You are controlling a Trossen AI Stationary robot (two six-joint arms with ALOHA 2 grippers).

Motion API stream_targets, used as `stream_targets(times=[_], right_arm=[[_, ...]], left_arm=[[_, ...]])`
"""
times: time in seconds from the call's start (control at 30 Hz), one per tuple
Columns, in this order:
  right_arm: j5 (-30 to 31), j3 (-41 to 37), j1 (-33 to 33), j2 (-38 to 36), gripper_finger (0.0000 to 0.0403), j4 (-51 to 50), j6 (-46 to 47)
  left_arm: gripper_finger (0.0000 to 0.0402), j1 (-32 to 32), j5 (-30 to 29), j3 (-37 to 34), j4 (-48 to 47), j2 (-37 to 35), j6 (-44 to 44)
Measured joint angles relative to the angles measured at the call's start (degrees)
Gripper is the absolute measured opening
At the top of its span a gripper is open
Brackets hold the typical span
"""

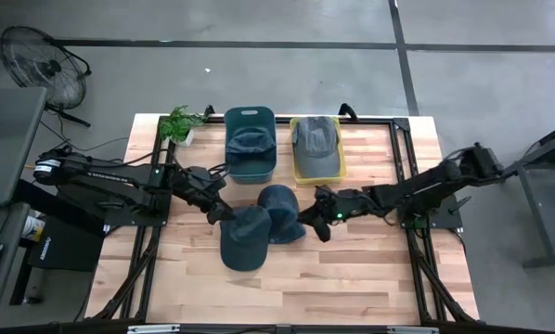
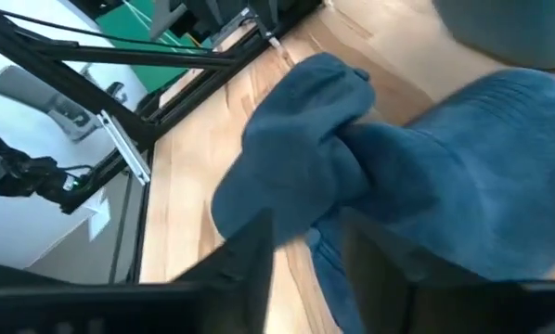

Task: Pick & Place hat
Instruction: Put the left blue cap into the blue bin

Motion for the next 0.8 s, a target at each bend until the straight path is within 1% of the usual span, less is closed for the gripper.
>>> stream_targets(times=[0.17, 0.3, 0.4, 0.53, 0.67, 0.8], right_arm=[[-3.39, 4.64, -2.36, 7.60, 0.0189, 1.11, -0.18], [-7.11, 9.06, -3.75, 12.35, 0.0219, 1.18, -2.21], [-8.39, 12.47, -4.49, 15.82, 0.0226, 1.15, -4.37], [-9.22, 15.93, -5.69, 19.30, 0.0228, 1.04, -4.74], [-9.86, 17.75, -6.76, 20.40, 0.0228, 0.99, -4.77], [-10.11, 17.59, -7.59, 20.45, 0.0228, -0.16, -5.00]], left_arm=[[0.0234, 0.02, -0.18, 0.02, -0.09, 0.00, 0.07], [0.0234, 0.02, -0.18, 0.02, -0.02, 0.02, -0.02], [0.0234, 0.02, -0.65, 0.04, -0.01, 0.02, -0.04], [0.0234, 0.02, -0.92, 0.04, 0.00, 0.02, -0.04], [0.0234, 0.02, -0.90, 0.07, 0.02, 0.02, -0.04], [0.0234, 0.02, -0.92, 0.07, 0.02, 0.02, -0.04]])
